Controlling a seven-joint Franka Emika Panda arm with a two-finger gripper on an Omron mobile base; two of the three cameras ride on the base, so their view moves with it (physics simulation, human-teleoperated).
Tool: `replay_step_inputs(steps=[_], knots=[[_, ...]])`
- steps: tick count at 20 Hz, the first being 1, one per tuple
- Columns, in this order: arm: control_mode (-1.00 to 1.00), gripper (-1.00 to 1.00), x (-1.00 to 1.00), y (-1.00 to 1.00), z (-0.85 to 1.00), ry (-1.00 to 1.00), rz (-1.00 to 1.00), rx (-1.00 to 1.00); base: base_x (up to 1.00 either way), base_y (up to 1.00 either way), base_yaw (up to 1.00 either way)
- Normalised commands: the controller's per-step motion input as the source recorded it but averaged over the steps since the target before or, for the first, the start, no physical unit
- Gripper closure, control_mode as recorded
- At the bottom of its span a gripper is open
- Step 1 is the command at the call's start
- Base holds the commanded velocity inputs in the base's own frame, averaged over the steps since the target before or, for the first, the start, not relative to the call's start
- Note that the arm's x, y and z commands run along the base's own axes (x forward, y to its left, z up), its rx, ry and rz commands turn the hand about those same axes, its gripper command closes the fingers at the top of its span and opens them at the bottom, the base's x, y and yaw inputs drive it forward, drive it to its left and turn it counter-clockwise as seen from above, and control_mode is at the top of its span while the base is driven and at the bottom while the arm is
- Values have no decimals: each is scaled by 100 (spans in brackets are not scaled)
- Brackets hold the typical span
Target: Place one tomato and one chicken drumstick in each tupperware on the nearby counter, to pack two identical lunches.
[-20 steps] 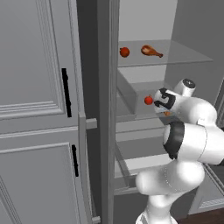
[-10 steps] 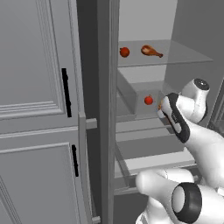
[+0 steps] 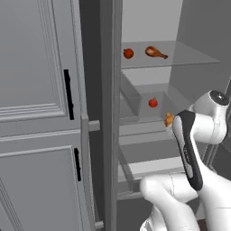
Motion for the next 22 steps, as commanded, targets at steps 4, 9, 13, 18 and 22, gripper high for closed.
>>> replay_step_inputs(steps=[4, 9, 13, 18, 22], knots=[[100, 100, 0, 0, 0, 0, 0, 0, -100, 20, 0], [100, 100, 0, 0, 0, 0, 0, 0, -100, 22, 20], [100, 100, 0, 0, 0, 0, 0, 0, -50, 70, 60], [100, 100, 0, 0, 0, 0, 0, 0, 15, 82, 68], [100, 100, 0, 0, 0, 0, 0, 0, 70, 76, 55]])
